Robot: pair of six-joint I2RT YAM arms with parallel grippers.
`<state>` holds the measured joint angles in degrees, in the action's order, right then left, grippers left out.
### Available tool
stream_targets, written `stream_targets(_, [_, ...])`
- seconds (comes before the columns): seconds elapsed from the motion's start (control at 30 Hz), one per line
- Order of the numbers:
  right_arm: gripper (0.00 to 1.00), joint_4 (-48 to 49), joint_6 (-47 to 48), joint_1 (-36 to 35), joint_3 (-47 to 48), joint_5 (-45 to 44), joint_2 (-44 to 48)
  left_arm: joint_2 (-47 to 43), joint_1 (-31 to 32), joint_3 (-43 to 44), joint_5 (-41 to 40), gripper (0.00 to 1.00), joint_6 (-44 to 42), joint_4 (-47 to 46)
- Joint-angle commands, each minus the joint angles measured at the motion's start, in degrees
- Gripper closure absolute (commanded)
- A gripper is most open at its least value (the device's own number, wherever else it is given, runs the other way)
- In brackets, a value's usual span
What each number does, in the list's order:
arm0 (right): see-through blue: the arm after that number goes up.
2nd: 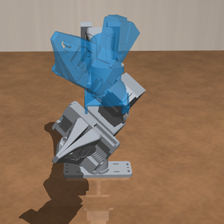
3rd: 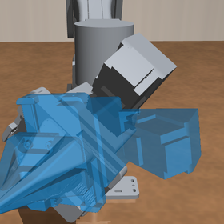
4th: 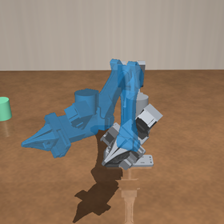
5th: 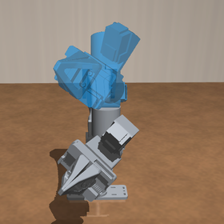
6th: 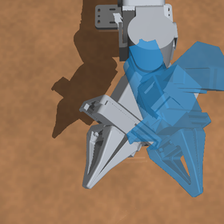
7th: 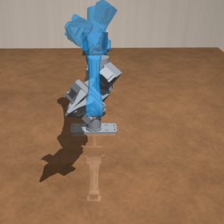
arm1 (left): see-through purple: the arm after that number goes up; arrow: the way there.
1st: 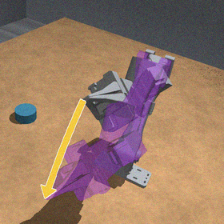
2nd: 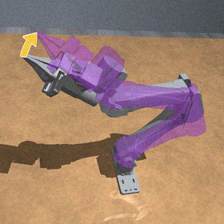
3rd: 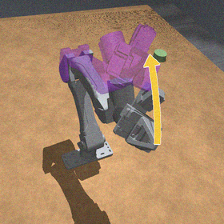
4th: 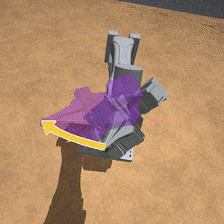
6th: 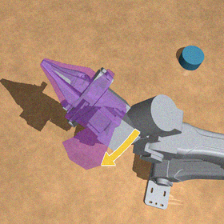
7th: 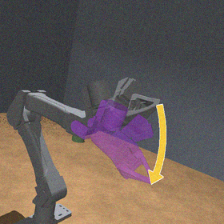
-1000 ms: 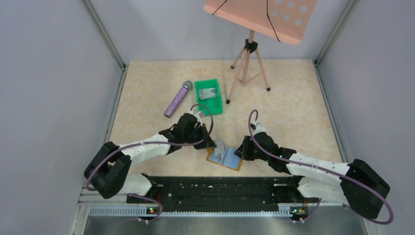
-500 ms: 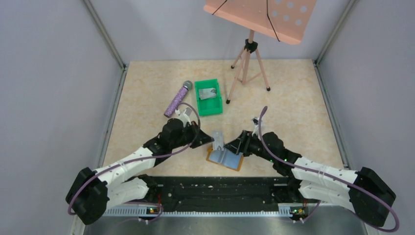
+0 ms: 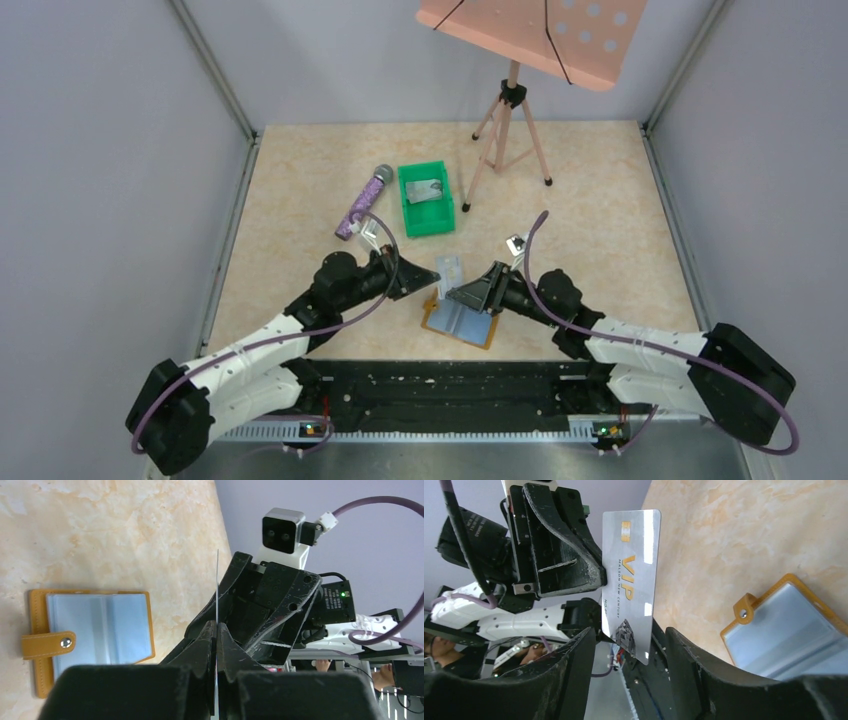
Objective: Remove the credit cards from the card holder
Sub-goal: Remove the credit card from the card holder.
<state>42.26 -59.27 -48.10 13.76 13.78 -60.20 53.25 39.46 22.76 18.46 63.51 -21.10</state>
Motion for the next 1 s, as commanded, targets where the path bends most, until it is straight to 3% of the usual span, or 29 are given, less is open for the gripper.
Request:
stream_targets(0.0, [0.53, 8.97, -0.7, 0.5, 0.01, 2.17, -1.2, 0.15, 0.0, -0.55, 2.16, 1.0, 0.7, -7.05])
stream_targets(0.17, [0.91, 7.03, 3.21, 0.57, -0.03, 1.18, 0.54, 1.09, 0.0, -0.53, 3.23, 1.0, -0.22, -6.5])
stream_targets(0.23, [1.0, 5.47, 5.5, 0.79, -0.02, 1.78, 1.93, 1.3, 0.0, -0.42, 3.57, 0.94, -1.03, -5.42])
stream_targets(0.37, [1.0, -2.0, 9.72, 2.57, 0.21, 5.16, 6.39, 0.03, -0.08, 2.15, 3.93, 0.67, -5.72, 2.35])
stream_targets(0.47, [1.0, -9.68, 13.84, 5.36, 1.02, 11.65, 9.9, -1.78, -0.09, 5.54, 4.43, 0.57, -10.42, 9.9])
stream_targets(0.67, [1.0, -22.1, 21.3, 7.45, 4.37, 27.6, 11.27, -4.76, -0.18, 9.51, 7.15, 0.53, -16.8, 19.55])
stream_targets(0.97, [1.0, -17.92, 20.37, 7.45, 2.11, 40.09, 8.92, 0.27, -0.19, 13.96, 20.07, 0.51, -22.04, 24.6])
